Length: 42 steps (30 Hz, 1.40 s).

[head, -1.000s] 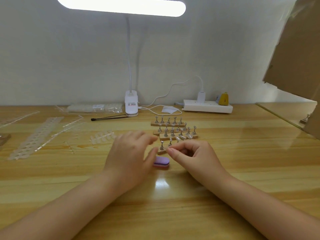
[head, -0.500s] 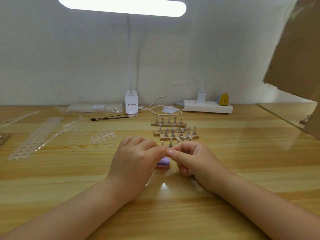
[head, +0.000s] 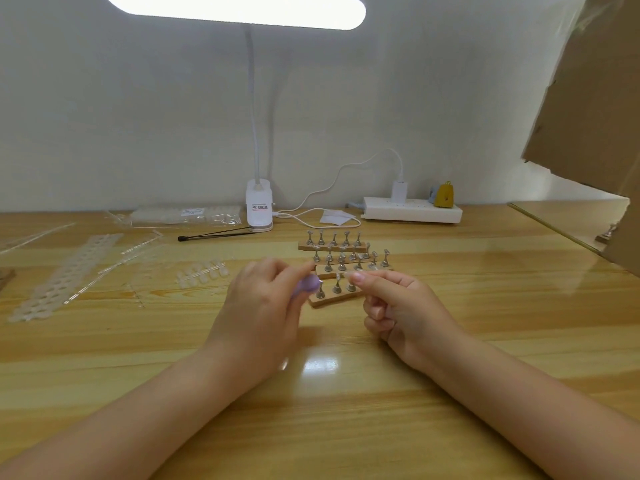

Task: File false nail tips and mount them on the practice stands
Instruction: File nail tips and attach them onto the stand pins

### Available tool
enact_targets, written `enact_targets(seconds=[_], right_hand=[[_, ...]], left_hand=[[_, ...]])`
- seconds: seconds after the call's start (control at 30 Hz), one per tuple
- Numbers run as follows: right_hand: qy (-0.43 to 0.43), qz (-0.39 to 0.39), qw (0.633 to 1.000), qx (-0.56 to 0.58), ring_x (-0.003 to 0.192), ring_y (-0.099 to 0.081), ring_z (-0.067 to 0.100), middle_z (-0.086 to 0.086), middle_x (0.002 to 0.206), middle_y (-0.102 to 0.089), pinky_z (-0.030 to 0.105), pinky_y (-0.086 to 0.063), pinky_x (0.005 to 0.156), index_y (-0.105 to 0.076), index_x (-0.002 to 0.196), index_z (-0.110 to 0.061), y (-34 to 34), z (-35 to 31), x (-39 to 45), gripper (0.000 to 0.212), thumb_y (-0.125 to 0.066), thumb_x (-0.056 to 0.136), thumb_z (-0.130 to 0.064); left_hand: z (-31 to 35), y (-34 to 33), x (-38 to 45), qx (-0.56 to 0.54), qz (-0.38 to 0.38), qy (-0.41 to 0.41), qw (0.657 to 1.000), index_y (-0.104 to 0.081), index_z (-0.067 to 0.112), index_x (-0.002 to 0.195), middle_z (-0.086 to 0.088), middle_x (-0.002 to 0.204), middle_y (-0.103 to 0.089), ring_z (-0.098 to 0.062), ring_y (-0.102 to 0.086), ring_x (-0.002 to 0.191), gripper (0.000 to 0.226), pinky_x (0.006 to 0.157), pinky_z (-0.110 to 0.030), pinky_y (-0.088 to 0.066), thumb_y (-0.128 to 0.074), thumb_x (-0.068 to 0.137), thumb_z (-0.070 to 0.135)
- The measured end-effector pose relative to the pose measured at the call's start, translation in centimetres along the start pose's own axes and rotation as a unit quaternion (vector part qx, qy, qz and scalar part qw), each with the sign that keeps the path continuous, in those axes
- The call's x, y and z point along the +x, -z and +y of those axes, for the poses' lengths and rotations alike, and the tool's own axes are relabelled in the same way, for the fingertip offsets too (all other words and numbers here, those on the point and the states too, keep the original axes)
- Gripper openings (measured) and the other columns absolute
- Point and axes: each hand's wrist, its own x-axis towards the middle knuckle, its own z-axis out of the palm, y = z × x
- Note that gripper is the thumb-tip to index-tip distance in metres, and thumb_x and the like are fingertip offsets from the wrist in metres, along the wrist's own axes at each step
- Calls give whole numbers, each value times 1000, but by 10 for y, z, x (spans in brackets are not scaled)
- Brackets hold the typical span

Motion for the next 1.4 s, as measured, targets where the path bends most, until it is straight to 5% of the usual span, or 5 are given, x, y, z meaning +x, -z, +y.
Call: enact_targets(seconds=[0.27, 0.6, 0.73, 1.1, 1.4], right_hand=[[-11, -88, 994, -58, 44, -39, 6, -2, 54, -46, 15, -28, 37, -63, 85, -7, -3, 0, -5, 22, -70, 68, -20], [-12, -136, 986, -95, 50, -39, 8, 0, 64, -44, 18, -27, 42, -59, 94, -9, -3, -1, -6, 6, -57, 89, -13], [-24, -129, 989, -60, 50, -40, 8, 0, 63, -39, 18, -27, 41, -57, 86, -10, -2, -3, -5, 10, -59, 80, -18], [-32, -157, 985, -71, 53, -41, 10, -3, 63, -40, 19, -27, 44, -54, 79, -14, 0, -2, -4, 7, -55, 81, -20], [-40, -172, 980, -91, 53, -40, 10, -3, 63, -37, 18, -27, 45, -53, 79, -14, -3, -2, -5, 15, -48, 93, -16]], left_hand=[[12, 3, 2, -90, 49, -155, 983, -53, 20, 121, -4, 103, -63, -21, -62, 93, 28, 84, -35, -51, -55, 93, 18], [15, 0, 2, -36, 58, -204, 977, -47, 17, 130, -5, 100, -65, -19, -60, 92, 42, 87, -27, -46, -59, 90, 12], [4, 5, 5, 41, 79, -155, 984, -62, 0, 118, -12, 91, -66, -29, -64, 79, 37, 72, -44, -55, -68, 83, 7], [6, 9, 4, 40, 82, -169, 981, -54, -1, 126, -14, 98, -68, -28, -66, 88, 40, 82, -39, -53, -54, 90, 16], [12, 9, 4, 55, 131, -260, 955, -39, 9, 133, 7, 104, -71, -17, -67, 90, 47, 78, -34, -51, -61, 91, 9]])
